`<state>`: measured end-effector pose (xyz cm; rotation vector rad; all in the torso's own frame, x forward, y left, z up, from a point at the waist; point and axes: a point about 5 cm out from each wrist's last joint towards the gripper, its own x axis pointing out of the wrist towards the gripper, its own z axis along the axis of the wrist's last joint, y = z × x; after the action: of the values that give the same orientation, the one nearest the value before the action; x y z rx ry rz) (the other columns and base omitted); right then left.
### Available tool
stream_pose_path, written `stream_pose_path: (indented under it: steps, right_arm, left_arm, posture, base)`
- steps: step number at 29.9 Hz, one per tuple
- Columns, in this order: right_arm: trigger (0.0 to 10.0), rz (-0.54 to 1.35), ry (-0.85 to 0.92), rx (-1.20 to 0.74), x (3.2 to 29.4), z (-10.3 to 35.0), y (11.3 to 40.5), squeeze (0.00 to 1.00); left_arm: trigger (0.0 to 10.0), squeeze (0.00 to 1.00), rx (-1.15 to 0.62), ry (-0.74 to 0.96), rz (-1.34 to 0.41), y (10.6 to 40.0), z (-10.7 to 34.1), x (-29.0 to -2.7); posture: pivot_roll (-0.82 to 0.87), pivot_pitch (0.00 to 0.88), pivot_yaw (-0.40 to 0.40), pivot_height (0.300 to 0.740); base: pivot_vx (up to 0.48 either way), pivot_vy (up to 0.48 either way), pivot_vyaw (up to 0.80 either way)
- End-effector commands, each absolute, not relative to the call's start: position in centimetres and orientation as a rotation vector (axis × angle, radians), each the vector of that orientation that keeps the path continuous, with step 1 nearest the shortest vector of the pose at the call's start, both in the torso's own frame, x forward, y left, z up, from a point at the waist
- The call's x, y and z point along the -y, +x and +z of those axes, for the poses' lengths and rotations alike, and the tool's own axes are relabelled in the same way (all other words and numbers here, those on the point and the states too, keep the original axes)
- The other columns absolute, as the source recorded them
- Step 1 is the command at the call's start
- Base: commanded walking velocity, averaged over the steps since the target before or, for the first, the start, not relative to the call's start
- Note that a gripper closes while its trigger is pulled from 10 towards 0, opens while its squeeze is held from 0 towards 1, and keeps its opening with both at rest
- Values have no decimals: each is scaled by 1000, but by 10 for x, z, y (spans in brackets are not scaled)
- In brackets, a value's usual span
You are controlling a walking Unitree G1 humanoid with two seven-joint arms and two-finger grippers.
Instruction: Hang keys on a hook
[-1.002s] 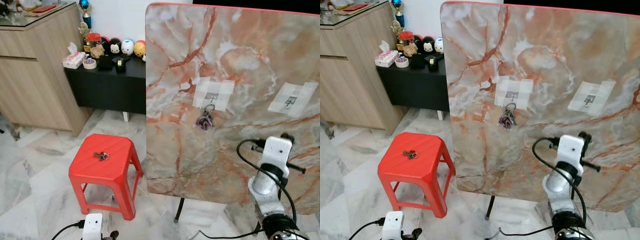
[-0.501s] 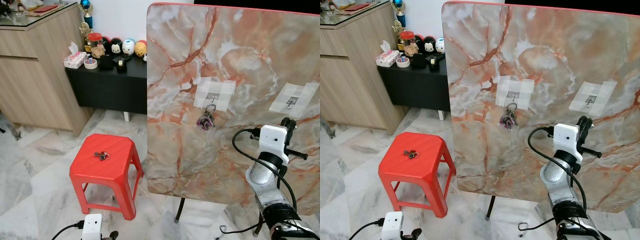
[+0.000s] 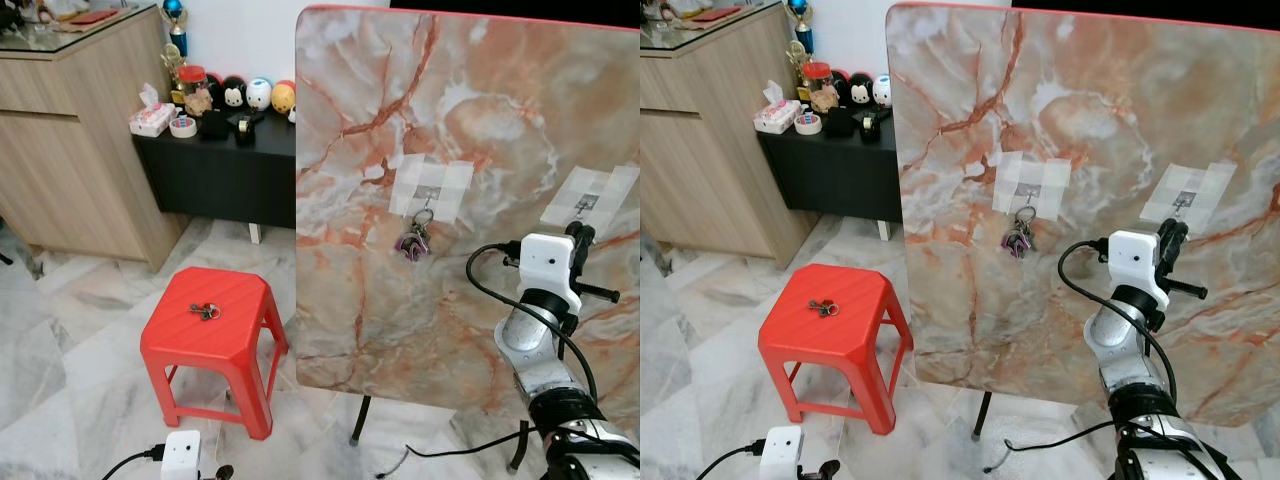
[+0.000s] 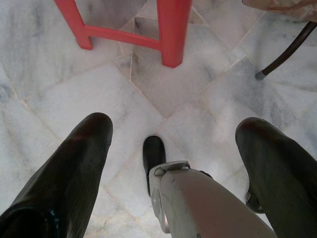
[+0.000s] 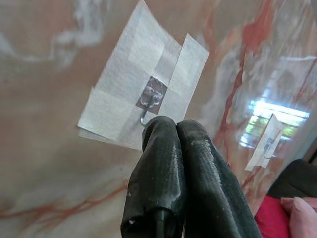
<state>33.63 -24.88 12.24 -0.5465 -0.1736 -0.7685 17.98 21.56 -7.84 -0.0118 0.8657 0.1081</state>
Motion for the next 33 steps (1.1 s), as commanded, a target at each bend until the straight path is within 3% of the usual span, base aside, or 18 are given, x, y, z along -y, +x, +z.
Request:
stream_pose_path:
  steps: [1,9,13,15,20,24,33]
  right_arm:
    - [10000,-792,-538,161,256,128,339,0]
    - [10000,-787,-509,137,260,128,341,0]
    - [10000,-722,-339,123,250,117,338,0]
    - [10000,-710,-125,69,242,96,328,0]
    - [10000,-681,-172,63,236,82,317,0]
    - [10000,-664,-54,23,227,67,308,0]
    - [10000,-618,-38,31,223,67,306,0]
  left_arm:
    - [10000,0,-894,-14,113,174,-81,-217]
    - [10000,0,-892,-13,110,175,-81,-215]
    - [10000,0,-889,-11,110,176,-81,-215]
    - [10000,0,-887,-9,113,176,-81,-215]
    - [10000,0,-886,-7,114,176,-81,-216]
    - [10000,0,-882,5,112,176,-80,-217]
    - [10000,0,-873,18,111,179,-79,-215]
  posture:
    - [-25,0,-54,740]
    - [-25,0,-53,740]
    - [-23,0,-55,740]
    - [-25,0,-56,740]
    - [-25,0,-54,740]
    - [-29,0,-54,740]
    - [-31,0,-58,740]
  base:
    - [0,0,0]
    - [0,0,0]
    - [0,0,0]
    - [0,0,0]
    - [0,0,0]
    - [0,0,0]
    - [0,-151,0]
